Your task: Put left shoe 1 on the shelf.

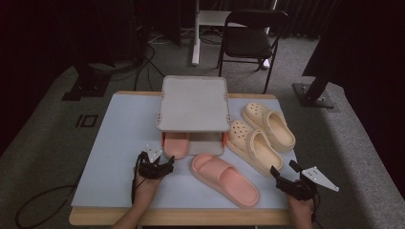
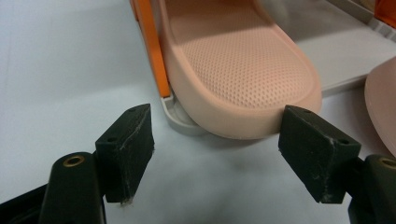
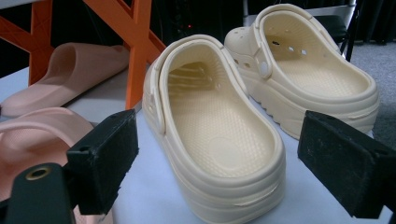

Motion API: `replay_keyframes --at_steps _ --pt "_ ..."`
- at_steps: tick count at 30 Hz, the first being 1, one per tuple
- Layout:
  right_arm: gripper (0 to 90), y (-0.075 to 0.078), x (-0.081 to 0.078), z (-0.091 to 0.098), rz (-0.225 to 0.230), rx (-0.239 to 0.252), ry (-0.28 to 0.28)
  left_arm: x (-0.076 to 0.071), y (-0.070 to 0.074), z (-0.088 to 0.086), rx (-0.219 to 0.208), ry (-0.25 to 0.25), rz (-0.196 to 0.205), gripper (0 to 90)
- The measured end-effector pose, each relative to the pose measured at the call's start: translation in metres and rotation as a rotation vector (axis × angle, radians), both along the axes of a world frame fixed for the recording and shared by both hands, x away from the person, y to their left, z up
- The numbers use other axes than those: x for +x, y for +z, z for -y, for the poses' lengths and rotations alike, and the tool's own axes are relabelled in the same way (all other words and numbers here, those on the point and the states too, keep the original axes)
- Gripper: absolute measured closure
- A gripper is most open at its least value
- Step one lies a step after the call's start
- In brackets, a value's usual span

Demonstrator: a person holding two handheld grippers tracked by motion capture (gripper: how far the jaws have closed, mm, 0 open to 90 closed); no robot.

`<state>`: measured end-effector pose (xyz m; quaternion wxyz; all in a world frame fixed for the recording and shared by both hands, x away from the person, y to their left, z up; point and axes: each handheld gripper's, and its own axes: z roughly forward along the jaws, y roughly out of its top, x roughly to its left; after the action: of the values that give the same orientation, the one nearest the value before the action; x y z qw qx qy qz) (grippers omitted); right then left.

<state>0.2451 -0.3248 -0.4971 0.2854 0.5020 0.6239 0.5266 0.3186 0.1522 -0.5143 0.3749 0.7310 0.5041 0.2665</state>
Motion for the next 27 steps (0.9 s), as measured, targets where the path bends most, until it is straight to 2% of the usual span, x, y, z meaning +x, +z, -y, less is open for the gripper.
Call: replay_keyframes --at_steps 12,15,18,21,27 --pt "11.5 0.000 0.000 -0.002 0.000 -0.011 0.013 0.014 -0.003 0.005 0.023 0.016 0.000 26.4" --pt "11.5 0.000 0.000 -0.002 -0.002 -0.009 0.015 0.016 -0.002 0.004 0.006 0.012 -0.009 26.3" --pt "11.5 0.000 0.001 -0.002 -0.003 -0.006 0.017 0.014 -0.001 0.002 -0.022 -0.026 -0.012 23.9" --pt "11.5 0.000 0.001 -0.002 -0.001 -0.012 0.019 0.011 0.000 0.001 -0.029 -0.056 -0.022 21.2" --pt "11.5 0.004 0.003 -0.004 0.005 -0.034 0.032 0.000 0.009 -0.007 -0.056 -0.096 -0.009 16.8"
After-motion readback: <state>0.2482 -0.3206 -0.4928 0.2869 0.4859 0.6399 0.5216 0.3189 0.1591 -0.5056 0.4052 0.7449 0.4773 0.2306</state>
